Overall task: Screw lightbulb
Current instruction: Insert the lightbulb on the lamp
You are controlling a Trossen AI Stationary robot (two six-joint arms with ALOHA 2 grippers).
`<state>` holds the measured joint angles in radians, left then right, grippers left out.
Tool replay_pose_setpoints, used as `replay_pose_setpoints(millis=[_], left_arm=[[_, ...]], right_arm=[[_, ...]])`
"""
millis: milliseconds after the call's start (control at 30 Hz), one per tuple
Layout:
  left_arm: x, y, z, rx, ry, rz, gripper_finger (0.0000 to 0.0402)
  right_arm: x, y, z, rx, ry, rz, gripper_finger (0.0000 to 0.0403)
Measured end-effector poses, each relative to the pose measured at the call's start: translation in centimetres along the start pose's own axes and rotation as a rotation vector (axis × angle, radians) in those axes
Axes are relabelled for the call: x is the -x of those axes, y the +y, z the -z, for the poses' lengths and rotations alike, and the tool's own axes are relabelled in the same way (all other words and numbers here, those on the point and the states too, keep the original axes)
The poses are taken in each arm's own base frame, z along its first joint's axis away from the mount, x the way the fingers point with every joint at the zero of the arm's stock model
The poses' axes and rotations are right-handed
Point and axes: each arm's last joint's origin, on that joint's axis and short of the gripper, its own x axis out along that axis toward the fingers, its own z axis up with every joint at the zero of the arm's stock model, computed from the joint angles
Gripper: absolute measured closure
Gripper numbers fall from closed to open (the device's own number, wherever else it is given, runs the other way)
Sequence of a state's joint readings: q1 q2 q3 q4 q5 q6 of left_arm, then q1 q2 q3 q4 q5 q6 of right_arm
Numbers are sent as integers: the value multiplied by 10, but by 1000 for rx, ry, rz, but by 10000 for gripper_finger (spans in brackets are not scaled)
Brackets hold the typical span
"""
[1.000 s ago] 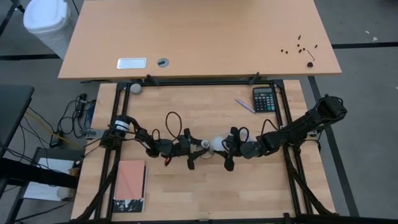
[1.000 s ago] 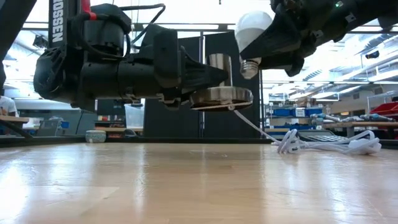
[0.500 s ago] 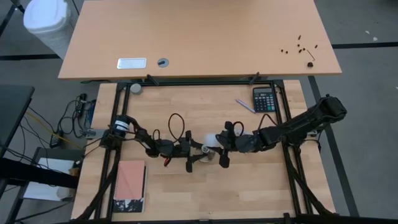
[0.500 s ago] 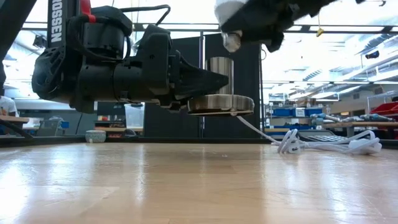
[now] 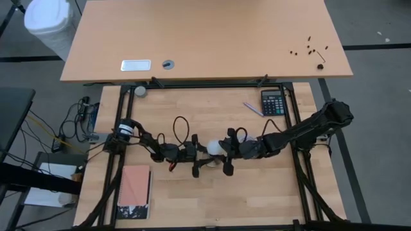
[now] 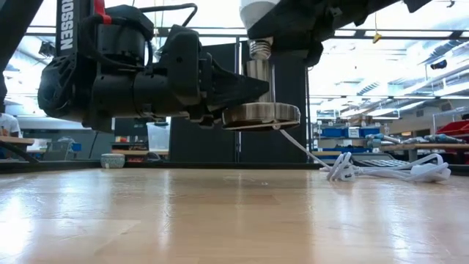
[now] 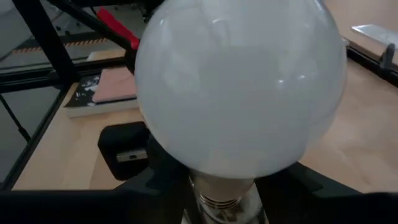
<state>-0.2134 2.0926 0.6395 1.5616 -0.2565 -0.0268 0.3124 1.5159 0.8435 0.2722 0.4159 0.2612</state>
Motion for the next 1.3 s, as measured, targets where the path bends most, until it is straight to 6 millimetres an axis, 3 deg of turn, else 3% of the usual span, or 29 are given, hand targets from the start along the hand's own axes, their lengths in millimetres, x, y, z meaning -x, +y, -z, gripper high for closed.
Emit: replay_pose_setpoints(millis=[167, 533, 800, 1067, 1300], left_arm=[[0, -1, 0, -1, -2, 8, 208], [0, -1, 0, -1, 1, 1, 208], [1, -1, 1, -1, 1, 3, 208], [3, -1, 1, -1, 3, 1, 208], [3, -1, 3, -30, 28, 10, 208]], right_arm=[[-12, -1, 11, 11, 38, -1, 227], [-12, -2, 15, 40, 80, 13, 223], [-10, -2, 13, 56, 97, 13, 180], [5, -6, 8, 56, 144, 4, 131], [17, -10, 10, 14, 253, -23, 118]])
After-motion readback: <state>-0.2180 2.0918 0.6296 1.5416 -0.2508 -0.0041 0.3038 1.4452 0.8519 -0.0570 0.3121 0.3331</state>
